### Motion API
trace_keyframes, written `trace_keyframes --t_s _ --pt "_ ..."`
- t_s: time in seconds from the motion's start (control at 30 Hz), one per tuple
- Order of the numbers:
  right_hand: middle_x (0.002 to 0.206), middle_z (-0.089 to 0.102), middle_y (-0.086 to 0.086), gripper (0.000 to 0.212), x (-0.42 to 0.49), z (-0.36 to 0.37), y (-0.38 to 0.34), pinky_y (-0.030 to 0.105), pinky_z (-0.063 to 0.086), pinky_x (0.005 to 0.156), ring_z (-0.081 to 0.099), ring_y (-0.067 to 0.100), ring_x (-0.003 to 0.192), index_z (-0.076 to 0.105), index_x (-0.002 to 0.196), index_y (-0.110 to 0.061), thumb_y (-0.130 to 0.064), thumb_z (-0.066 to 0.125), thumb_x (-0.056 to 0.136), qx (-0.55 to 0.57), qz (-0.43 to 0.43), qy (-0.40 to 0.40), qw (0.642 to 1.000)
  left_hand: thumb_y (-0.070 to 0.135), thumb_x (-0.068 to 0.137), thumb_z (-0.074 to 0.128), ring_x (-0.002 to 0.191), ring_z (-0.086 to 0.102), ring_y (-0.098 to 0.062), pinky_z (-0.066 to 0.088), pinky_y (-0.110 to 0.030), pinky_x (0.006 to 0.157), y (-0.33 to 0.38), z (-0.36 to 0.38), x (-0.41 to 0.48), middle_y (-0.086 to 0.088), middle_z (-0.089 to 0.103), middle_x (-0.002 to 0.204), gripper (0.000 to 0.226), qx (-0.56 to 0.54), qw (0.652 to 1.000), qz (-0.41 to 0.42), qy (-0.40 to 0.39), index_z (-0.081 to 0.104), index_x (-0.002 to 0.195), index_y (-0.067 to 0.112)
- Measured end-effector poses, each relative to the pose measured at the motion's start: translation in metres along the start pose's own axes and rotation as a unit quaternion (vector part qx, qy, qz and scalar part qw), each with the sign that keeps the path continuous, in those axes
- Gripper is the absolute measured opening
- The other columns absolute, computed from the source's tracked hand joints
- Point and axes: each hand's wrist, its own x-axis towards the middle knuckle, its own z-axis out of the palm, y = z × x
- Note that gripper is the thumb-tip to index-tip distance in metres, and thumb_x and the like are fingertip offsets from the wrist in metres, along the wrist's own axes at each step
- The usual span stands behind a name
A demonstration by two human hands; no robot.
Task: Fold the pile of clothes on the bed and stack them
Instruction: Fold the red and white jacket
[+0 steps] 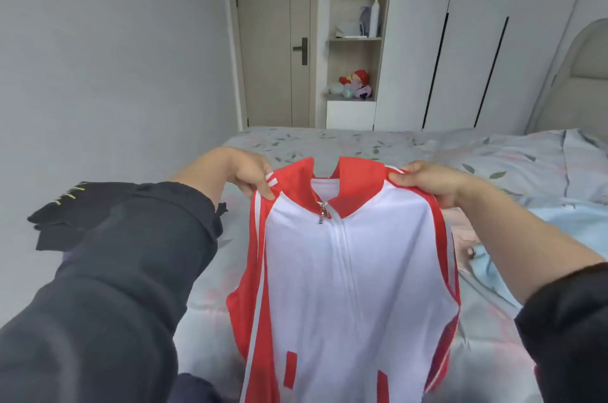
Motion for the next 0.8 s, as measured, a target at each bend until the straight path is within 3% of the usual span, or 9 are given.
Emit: trace_keyframes --t_s 0.1,0.17,0.27,0.33,0.37,0.47,0.53,0.67,0.8 --pt "0.076 0.073 0.004 0.022 0.018 -0.002 0.02 0.023 0.057 0.064 0.069 0.013 0.065 0.077 0.07 -0.012 -0.02 0.059 0.08 0.092 0.01 -0.032 0.995 -0.003 0.089 0.058 0.081 0.072 -0.02 0.058 -0.027 0.067 -0.008 0.008 0.016 -0.007 0.074 0.092 0.016 -0.12 0.99 0.004 -0.08 0.071 0.092 0.008" --pt "0.075 0.073 0.004 0.023 0.031 -0.007 0.02 0.022 0.057 0.06 0.069 0.013 0.064 0.076 0.071 -0.011 -0.019 0.058 0.083 0.086 0.01 -0.023 0.996 0.001 0.093 0.054 0.078 0.071 -0.019 0.058 -0.028 0.065 -0.008 0.007 0.027 -0.006 0.074 0.091 0.016 -0.152 0.986 0.001 -0.073 0.068 0.094 0.008" --pt "0.071 0.065 0.01 0.025 0.076 -0.012 0.008 0.026 0.046 0.057 0.06 0.019 0.062 0.067 0.078 -0.002 -0.018 0.057 0.094 -0.093 -0.048 0.199 0.974 0.011 0.097 0.053 0.079 0.064 -0.023 0.054 -0.028 0.063 0.007 -0.005 0.066 -0.01 0.068 0.095 0.011 -0.085 0.982 -0.006 0.171 0.063 0.093 0.009" --pt "0.078 0.058 0.018 0.021 0.114 -0.002 0.008 0.032 0.037 0.062 0.056 0.026 0.074 0.062 0.09 -0.001 -0.017 0.051 0.095 -0.236 -0.091 0.382 0.889 0.016 0.095 0.052 0.096 0.063 -0.031 0.051 -0.035 0.074 0.023 -0.002 0.103 -0.015 0.065 0.108 0.018 -0.002 0.927 -0.031 0.374 0.063 0.105 0.006" --pt "0.093 0.06 0.022 0.019 0.129 0.009 0.013 0.036 0.039 0.07 0.058 0.032 0.087 0.06 0.105 -0.004 -0.015 0.048 0.095 -0.279 -0.086 0.411 0.864 0.017 0.095 0.051 0.109 0.058 -0.032 0.047 -0.038 0.083 0.03 0.008 0.121 -0.014 0.061 0.119 0.024 0.034 0.903 -0.058 0.425 0.06 0.115 0.008" --pt "0.148 0.031 0.018 0.059 0.161 0.048 0.065 0.048 0.029 0.104 0.033 0.033 0.134 0.022 0.147 -0.011 -0.02 0.046 0.094 -0.419 -0.025 0.376 0.826 0.015 0.095 0.046 0.142 0.022 -0.03 0.03 -0.048 0.107 0.03 0.078 0.171 -0.01 0.018 0.156 0.064 0.11 0.899 -0.124 0.406 0.014 0.15 0.014" --pt "0.158 0.009 0.015 0.066 0.163 0.072 0.122 0.051 0.013 0.113 0.013 0.031 0.144 0.006 0.151 -0.014 -0.027 0.041 0.096 -0.502 0.007 0.293 0.814 0.02 0.096 0.045 0.147 -0.002 -0.029 0.013 -0.053 0.116 0.009 0.144 0.195 -0.007 -0.009 0.16 0.08 0.159 0.922 -0.116 0.334 -0.013 0.151 0.011" --pt "0.16 -0.002 0.009 0.059 0.141 0.103 0.239 0.052 -0.002 0.116 0.0 0.029 0.147 0.002 0.153 -0.026 -0.045 0.018 0.099 -0.563 0.107 0.129 0.809 0.048 0.101 0.021 0.146 -0.017 -0.025 -0.009 -0.048 0.116 -0.051 0.26 0.208 -0.003 -0.015 0.16 0.065 0.156 0.97 -0.06 0.175 -0.007 0.153 0.02" --pt "0.16 0.004 0.009 0.06 0.145 0.106 0.264 0.051 -0.005 0.115 0.004 0.03 0.146 0.005 0.152 -0.028 -0.047 0.017 0.097 -0.562 0.095 0.149 0.808 0.047 0.1 0.017 0.147 -0.011 -0.022 -0.01 -0.045 0.115 -0.071 0.277 0.218 0.001 -0.006 0.161 0.057 0.169 0.955 -0.033 0.242 0.004 0.153 0.03"
